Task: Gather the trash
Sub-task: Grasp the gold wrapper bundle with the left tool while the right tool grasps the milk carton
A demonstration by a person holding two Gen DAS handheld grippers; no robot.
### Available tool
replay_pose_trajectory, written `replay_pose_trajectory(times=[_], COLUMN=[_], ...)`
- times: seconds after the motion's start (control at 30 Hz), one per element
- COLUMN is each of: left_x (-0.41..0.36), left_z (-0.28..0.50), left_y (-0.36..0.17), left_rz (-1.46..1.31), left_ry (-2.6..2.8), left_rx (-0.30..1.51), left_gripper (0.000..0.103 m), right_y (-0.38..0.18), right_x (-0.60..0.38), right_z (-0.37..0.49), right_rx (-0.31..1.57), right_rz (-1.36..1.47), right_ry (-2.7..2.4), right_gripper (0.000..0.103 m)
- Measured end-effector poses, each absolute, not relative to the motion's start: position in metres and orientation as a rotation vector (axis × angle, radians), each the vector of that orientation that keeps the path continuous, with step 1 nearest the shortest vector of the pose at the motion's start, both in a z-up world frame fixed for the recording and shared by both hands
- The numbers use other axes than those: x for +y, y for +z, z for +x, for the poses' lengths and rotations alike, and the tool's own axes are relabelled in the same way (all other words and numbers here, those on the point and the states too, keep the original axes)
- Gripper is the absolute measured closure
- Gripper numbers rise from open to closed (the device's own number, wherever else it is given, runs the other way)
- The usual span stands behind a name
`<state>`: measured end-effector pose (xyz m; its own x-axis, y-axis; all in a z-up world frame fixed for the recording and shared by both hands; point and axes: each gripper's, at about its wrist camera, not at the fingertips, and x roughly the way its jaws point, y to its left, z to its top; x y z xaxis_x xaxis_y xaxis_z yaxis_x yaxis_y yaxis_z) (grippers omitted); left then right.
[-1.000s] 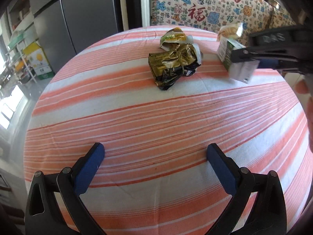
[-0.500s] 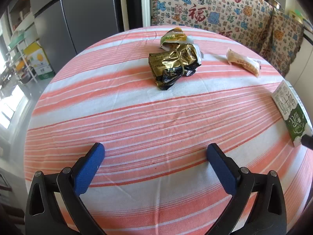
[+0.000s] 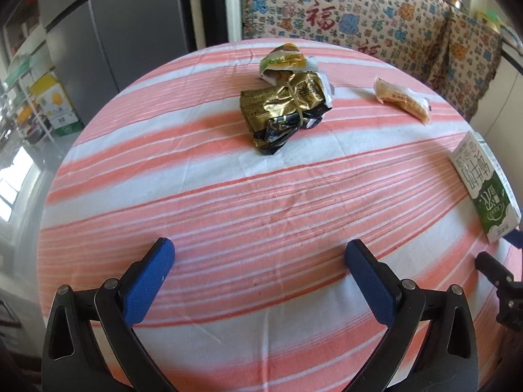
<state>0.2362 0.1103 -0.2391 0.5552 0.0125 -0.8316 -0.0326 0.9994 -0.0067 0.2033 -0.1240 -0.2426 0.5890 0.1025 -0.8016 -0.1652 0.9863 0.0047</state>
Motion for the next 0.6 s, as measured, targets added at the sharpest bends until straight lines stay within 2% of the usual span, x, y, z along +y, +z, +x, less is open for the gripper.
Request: replay_pose_trajectory(times=[0.07, 0.2, 0.37, 0.47, 0.5, 0.53, 0.6], left_x=[0.117, 0.134, 0.117, 0.118, 0.118, 0.117, 0.116], left_z=[0.252, 0.283, 0.321, 0.336, 0.336, 0.334, 0.330], left_y=[-0.235, -0.216, -0.216, -0.221, -0.221, -0.221, -0.222], left_rz=[-0.017, -0.125, 0.089, 0.064, 0.046, 0.033, 0.001], left_ry=[-0.007, -0.143, -0.208, -0.256, -0.277, -0.297, -0.320], left_rx=[1.000, 0.924, 0.893, 0.900, 0.892, 0.890, 0.909], left_gripper=[0.000, 0.001, 0.001, 0.002, 0.011, 0.031, 0.051], right_y=[-0.243, -0.244, -0.244, -0.244, -0.244, -0.244, -0.243], right_x=[-0.124, -0.125, -0.125, -0.126, -0.125, -0.126, -0.126], right_z=[0.203, 0.202, 0.203, 0.202, 0.202, 0.202, 0.202], right_rx=[0.927, 0.924, 0.924, 0.924, 0.924, 0.924, 0.924], right_rz=[-0.075, -0.072, -0.074, -0.072, -0.072, -0.072, -0.071], right_ry=[0.154, 0.155, 0.154, 0.155, 0.155, 0.155, 0.152], right_gripper=[0.020, 0.020, 0.020, 0.020, 0.020, 0.020, 0.020])
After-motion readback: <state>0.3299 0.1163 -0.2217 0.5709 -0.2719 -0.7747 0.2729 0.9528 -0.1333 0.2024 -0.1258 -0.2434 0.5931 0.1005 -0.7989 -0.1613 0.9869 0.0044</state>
